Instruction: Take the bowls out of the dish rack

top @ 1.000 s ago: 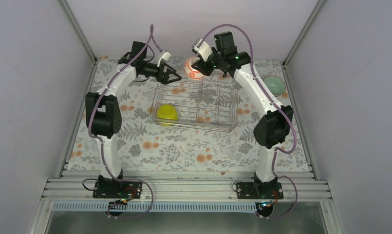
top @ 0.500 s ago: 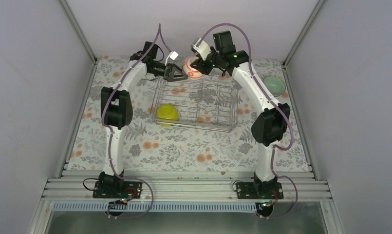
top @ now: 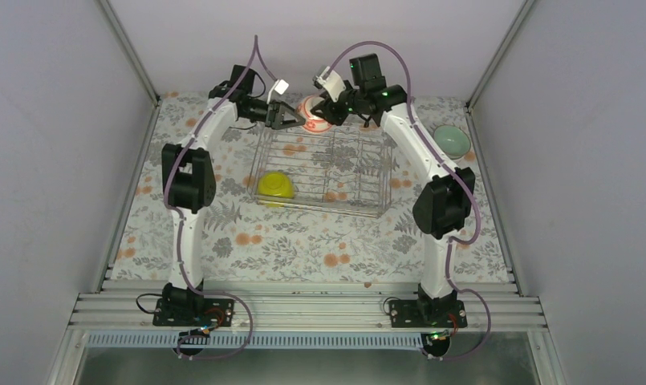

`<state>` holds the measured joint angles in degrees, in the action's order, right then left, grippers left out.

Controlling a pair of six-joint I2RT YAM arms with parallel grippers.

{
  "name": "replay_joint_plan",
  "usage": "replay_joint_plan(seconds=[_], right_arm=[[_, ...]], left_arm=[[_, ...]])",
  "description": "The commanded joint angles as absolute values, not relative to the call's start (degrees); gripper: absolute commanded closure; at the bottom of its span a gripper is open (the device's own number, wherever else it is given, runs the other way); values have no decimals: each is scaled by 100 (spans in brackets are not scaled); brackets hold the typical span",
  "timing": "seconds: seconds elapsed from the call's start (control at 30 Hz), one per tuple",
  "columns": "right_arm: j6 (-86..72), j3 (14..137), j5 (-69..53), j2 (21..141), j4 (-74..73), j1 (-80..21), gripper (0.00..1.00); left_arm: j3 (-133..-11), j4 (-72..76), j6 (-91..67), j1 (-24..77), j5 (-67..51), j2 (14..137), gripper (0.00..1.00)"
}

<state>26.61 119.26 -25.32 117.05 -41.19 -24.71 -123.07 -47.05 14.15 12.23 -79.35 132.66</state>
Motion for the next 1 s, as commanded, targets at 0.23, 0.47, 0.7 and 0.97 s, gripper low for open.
replay_joint_plan(seconds=[0.23, 0.47, 0.7, 0.97], right_arm=[[2571, 11381, -2998, 11652, -3770, -2521, 95], [2557, 11007, -3134, 11645, -3616, -2527, 93], [2487, 10914, -3214, 11728, -3547, -2579, 91], [2513, 10797, -3135, 11569, -3596, -2588, 84]], left_arm=[[-12356, -4529, 1547, 1294, -8560, 12649, 58], [-12501, -4649, 1590, 1294, -8689, 12639, 64], [-12497, -4730, 1611, 1305, -8778, 12651, 87], [-12745, -5685, 2449, 1347, -8517, 12769, 98]])
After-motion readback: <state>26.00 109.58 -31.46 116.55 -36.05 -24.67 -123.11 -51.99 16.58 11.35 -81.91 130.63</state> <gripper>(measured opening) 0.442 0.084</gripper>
